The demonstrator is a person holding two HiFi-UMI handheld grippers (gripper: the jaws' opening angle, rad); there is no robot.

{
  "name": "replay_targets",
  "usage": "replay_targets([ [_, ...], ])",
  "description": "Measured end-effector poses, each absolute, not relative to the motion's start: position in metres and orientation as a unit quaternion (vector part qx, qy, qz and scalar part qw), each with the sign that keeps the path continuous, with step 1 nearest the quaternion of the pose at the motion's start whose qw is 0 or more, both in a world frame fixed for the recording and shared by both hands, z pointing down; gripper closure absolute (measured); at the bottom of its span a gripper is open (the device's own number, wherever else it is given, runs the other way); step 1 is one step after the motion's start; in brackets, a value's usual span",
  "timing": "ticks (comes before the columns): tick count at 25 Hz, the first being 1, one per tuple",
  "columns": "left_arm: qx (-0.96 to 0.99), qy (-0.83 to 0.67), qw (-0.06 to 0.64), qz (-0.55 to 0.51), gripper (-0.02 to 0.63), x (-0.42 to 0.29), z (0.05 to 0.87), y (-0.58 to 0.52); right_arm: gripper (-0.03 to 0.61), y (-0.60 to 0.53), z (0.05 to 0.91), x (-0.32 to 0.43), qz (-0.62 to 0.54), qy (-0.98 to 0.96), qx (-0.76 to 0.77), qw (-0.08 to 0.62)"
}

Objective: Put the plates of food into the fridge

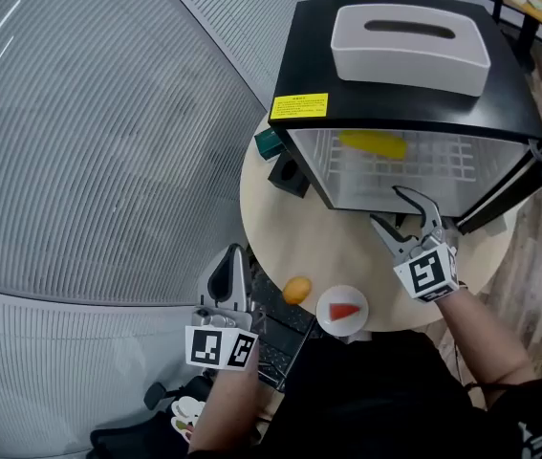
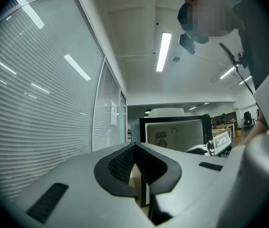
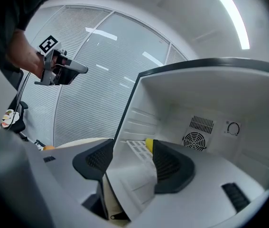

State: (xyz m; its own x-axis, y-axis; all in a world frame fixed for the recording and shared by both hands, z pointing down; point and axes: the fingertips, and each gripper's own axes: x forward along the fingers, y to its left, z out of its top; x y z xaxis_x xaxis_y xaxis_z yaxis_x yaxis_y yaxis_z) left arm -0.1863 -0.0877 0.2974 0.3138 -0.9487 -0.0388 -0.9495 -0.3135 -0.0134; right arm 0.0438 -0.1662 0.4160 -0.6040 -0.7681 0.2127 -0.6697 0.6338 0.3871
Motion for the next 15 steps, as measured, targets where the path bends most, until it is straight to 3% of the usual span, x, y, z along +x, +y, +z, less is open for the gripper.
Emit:
replay_targets([
  [15,-0.857,0.515,-0.001,-0.008,0.607,-0.232,0.312,-0.057,0.305,-0.084,0.439,-0.006,-0.057,-0.866,0.463,0.180],
])
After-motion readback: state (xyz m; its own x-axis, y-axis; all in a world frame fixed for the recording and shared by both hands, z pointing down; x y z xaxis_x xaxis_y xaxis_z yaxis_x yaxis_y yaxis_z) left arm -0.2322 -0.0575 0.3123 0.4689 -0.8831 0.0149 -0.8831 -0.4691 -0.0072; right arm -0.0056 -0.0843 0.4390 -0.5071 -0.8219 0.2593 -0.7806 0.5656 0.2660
